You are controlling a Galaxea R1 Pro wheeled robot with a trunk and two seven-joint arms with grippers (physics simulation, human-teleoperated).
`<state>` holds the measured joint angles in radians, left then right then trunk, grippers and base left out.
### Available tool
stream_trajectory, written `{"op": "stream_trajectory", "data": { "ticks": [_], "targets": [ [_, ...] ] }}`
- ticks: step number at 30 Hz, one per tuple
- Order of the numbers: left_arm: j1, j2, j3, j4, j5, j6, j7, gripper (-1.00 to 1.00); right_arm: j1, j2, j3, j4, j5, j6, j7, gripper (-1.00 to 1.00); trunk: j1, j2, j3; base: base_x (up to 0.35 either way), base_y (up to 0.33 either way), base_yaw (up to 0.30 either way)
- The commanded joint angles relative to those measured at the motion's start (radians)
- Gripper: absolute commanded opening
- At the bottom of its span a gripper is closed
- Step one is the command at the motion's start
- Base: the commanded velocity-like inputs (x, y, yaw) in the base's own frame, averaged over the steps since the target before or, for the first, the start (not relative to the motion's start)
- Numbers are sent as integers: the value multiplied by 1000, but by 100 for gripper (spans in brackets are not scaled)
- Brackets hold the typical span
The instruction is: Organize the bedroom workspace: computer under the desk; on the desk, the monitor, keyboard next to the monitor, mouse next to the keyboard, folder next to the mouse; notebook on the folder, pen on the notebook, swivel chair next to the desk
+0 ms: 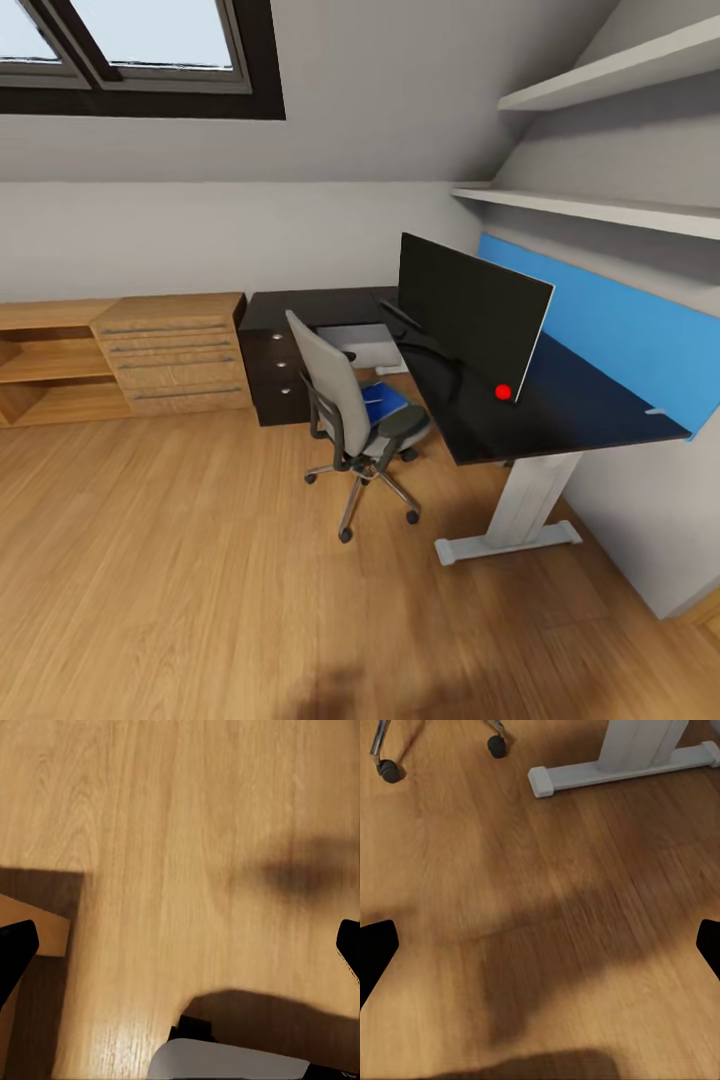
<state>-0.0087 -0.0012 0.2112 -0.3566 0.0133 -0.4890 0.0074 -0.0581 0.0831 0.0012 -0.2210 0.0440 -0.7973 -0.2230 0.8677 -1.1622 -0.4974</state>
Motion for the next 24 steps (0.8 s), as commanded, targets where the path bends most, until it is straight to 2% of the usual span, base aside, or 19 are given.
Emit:
{"op": "stream_trajectory", "data": {
  "ticks": [1, 3, 4, 5, 6, 9, 10, 11, 12, 13, 14, 15, 16, 17, 18, 19, 21, 23, 24],
  "targets": [
    [0, -1, 1, -22, 1, 19, 1, 100, 0, 0, 0, -1, 5, -2, -6, 100, 4, -8, -4, 0, 0, 0],
    [0, -2, 3, -112, 3, 104, 1, 100, -1, -1, 1, -11, 5, -4, -5, 100, 12, -22, -10, 0, 0, 0],
    [-2, -75, 0, -650, 30, 722, 49, 100, -16, 17, 0, -213, 7, 79, -13, 100, 15, -29, -14, 0, 0, 0],
    [-3, -83, -1, -692, 30, 771, 64, 100, -22, 19, 0, -238, 7, 104, -13, 100, 19, -36, -17, 0, 0, 0],
    [-17, -103, -6, -768, 31, 857, 97, 100, -38, 21, 0, -286, 7, 166, -13, 100, 23, -43, -20, 0, 0, 0],
    [-70, -134, -23, -846, 30, 959, 155, 100, -73, 22, 0, -352, 7, 270, -13, 100, 35, -64, -29, 0, 0, 0],
    [-123, -149, -42, -867, 29, 1017, 199, 100, -101, 23, 0, -391, 7, 339, -13, 100, 38, -71, -32, 0, 0, 0],
    [-154, -154, -53, -867, 29, 1045, 221, 100, -118, 23, 0, -407, 6, 373, -13, 100, 42, -78, -36, 0, 0, 0],
    [-275, -165, -81, -811, 30, 1119, 290, 100, -183, 24, 0, -445, 6, 474, -13, 100, 46, -85, -39, 0, 0, 0],
    [-318, -168, -87, -781, 30, 1137, 308, 100, -207, 25, 0, -454, 6, 504, -13, 100, 50, -92, -42, 0, 0, 0],
    [-410, -172, -95, -697, 31, 1161, 337, 100, -260, 25, 0, -465, 5, 563, -13, 100, 54, -99, -45, 0, 0, 0],
    [-458, -173, -98, -647, 31, 1170, 347, 100, -288, 26, 1, -468, 5, 593, -13, 100, 58, -106, -48, 0, 0, 0],
    [-554, -173, -102, -541, 33, 1182, 362, 100, -349, 26, 1, -470, 5, 652, -13, 100, 61, -113, -51, 0, 0, 0],
    [-600, -173, -104, -492, 34, 1186, 367, 100, -379, 27, 1, -470, 5, 682, -13, 100, 65, -120, -54, 0, 0, 0],
    [-680, -173, -106, -417, 40, 1192, 374, 100, -435, 28, 1, -469, 5, 739, -12, 100, 69, -127, -57, 0, 0, 0],
    [-711, -173, -106, -392, 45, 1193, 377, 100, -461, 28, 2, -468, 4, 765, -12, 100, 73, -134, -61, 0, 0, 0],
    [-784, -173, -105, -357, 88, 1196, 383, 100, -537, 30, 2, -466, 1, 855, -11, 100, 81, -148, -67, 0, 0, 0],
    [-814, -173, -106, -356, 146, 1194, 385, 100, -578, 37, 2, -466, -3, 908, -10, 100, 88, -162, -73, 0, 0, 0],
    [-821, -173, -107, -356, 164, 1193, 386, 100, -588, 47, 2, -467, -3, 922, -10, 100, 92, -169, -76, 0, 0, 0]
  ]
}}
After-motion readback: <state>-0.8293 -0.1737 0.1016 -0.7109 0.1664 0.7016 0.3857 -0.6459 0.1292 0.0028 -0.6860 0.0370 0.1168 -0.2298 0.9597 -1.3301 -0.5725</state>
